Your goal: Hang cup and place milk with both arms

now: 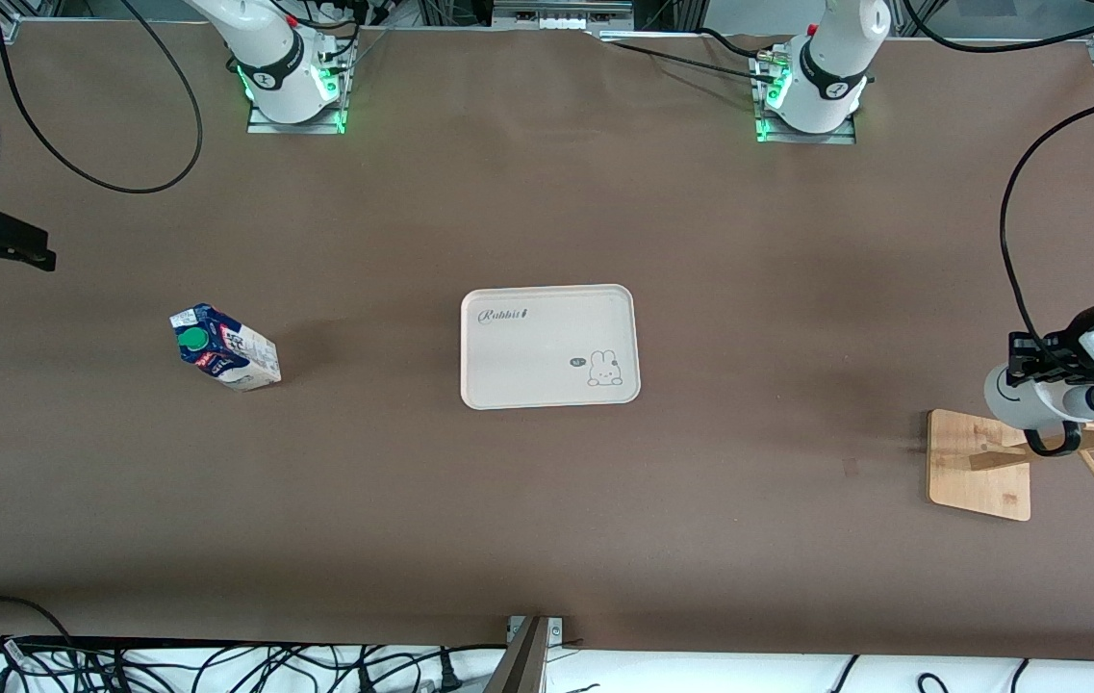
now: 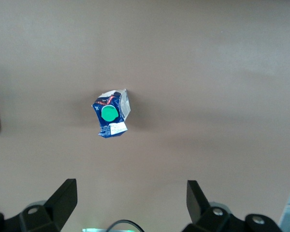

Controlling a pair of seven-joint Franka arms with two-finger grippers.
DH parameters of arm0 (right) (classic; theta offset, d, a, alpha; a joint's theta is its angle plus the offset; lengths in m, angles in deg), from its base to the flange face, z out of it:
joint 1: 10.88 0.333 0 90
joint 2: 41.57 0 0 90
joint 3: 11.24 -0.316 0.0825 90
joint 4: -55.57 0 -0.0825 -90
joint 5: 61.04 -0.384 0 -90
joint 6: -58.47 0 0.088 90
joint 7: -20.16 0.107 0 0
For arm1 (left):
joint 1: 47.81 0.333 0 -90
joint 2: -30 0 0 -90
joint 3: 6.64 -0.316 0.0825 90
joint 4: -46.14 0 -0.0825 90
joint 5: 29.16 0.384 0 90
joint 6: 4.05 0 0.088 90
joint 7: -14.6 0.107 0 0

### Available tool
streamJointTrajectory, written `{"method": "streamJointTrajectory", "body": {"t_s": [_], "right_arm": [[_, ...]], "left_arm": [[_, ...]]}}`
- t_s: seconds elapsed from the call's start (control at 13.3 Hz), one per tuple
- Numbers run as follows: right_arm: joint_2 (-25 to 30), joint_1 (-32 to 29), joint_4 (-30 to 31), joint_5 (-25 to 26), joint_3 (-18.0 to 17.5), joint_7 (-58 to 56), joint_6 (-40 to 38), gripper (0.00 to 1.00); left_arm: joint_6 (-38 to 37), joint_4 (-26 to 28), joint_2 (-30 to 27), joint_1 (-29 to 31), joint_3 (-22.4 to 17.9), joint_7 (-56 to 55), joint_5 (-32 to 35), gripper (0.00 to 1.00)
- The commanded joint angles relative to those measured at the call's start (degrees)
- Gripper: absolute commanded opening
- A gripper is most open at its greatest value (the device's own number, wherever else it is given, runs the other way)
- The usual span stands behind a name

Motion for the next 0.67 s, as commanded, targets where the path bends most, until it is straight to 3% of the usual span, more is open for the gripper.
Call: {"method": "streamJointTrajectory", "body": {"t_s": [0.0,0.38,0.6], "right_arm": [[2.64,-4.25,5.62,0.69,-4.31,2.68,3.43,1.00],[1.85,-5.13,8.08,-0.62,-4.31,2.51,5.65,1.00],[3.24,-5.40,11.25,-2.39,-4.31,2.86,11.17,1.00]], "left_arm": [[-0.70,-2.20,0.83,0.36,0.65,1.19,-0.39,0.00],[-0.87,-2.03,1.18,3.17,0.57,1.19,-0.13,0.00],[-0.87,-1.94,1.62,5.62,0.65,1.72,-0.13,0.00]]}}
